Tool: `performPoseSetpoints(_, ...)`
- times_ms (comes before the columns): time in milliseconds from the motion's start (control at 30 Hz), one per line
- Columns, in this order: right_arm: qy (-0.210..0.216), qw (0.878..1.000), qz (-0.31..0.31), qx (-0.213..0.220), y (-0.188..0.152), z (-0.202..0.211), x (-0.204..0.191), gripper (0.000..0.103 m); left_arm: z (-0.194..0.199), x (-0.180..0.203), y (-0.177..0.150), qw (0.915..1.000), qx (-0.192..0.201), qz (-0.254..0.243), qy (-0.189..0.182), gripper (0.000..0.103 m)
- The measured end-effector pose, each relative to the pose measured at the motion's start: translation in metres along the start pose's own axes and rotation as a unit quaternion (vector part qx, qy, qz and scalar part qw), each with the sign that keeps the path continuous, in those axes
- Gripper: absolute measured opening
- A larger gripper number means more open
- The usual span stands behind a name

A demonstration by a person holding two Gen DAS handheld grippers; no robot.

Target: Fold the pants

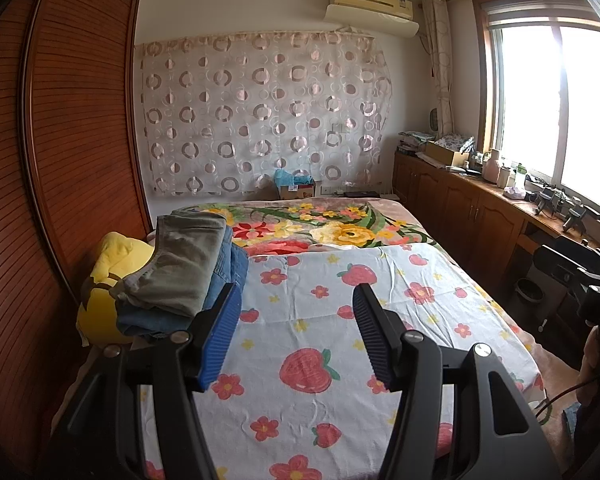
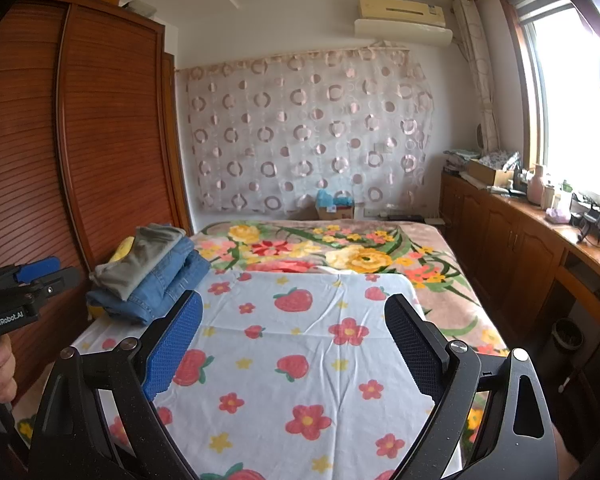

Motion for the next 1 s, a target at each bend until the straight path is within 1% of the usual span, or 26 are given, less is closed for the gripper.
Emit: performPoseSetpoints(1000,0.000,1.000,-0.001,-0.002,-0.0017,-0.0005,0.0006,0.094,-0.0010,0.0031,-0.0013,1.0000,0.003,-0.004,-0.001,0.058)
Point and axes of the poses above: each gripper's, at about its wrist camera, not at the fingertips, and z roughly against the way its jaws point, x to its right, y to its top, the point moved 1 cm from there along -z, roughly the way its jaws point, and after that the axes turned 3 degrees about x, right-handed, at the moved point
